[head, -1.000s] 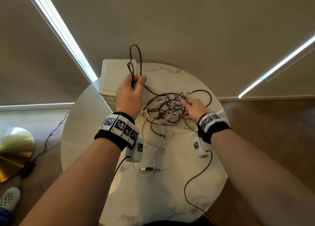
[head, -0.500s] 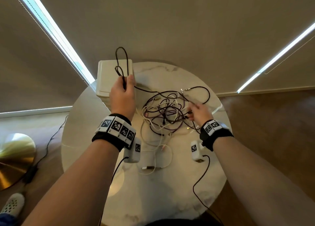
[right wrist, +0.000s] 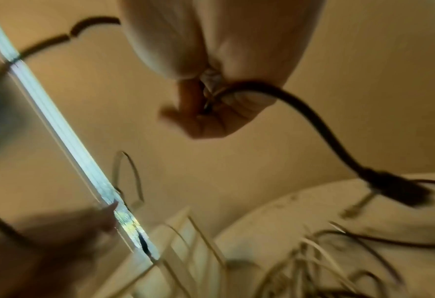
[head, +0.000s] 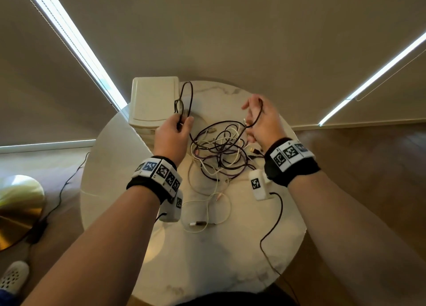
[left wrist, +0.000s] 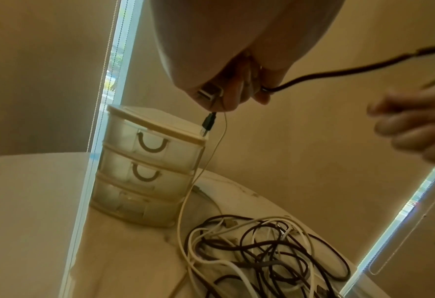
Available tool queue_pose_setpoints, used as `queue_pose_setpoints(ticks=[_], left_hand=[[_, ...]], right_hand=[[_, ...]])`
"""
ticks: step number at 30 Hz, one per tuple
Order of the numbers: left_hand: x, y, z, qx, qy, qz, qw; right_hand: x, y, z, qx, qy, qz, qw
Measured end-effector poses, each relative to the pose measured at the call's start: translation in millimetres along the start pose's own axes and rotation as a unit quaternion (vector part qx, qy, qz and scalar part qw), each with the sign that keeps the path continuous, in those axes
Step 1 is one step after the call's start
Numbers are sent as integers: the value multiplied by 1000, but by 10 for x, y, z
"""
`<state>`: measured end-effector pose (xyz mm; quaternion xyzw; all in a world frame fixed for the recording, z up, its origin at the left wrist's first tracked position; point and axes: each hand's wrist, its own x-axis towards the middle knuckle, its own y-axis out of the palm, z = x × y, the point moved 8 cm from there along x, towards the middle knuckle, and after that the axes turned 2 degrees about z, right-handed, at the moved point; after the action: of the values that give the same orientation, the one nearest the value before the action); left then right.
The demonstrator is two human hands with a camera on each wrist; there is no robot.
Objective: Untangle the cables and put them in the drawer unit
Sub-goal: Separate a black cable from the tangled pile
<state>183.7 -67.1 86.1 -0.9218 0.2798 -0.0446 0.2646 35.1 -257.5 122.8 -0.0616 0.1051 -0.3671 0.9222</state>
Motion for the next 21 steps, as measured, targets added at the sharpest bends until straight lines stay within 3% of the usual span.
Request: queue_pose_setpoints(ticks=[3,5,7,9,11,14,15,17,19,21], left_hand=[[-5,57,103,0,-17,16,1000],[-7,69,129,-2,-18,25,1000],[-5,73,123,-4,-19,39,999],[-4,53,77,-4,-15,52,999],[-13,18,20,-26,-7,58,998],[12,-83,-5,-52,9,38,998],[18,-112,-11,-60,12,36,998],[30,-141,-28,-74,10,45,996],[35,-116,-55,-71,6,69,995],[10,-47,-104,-77,0,104,992]], right_hand=[[-6,-14,312,11,-56,16,998],[-113,-2,238,38,-58,39,997],[-303,78,-134,-1,-30,63,998],[-550,199,-757,-132,19,104,986],[-879,317,-1517,-300,104,208,925],[-1332,327,-2359,-497,213,371,755],[-1348,296,-2375,-523,220,378,732],[-1189,234,-2164,-530,217,326,752],[-910,196,-1696,-477,177,222,832],[-690,258,-1115,-352,103,131,921]])
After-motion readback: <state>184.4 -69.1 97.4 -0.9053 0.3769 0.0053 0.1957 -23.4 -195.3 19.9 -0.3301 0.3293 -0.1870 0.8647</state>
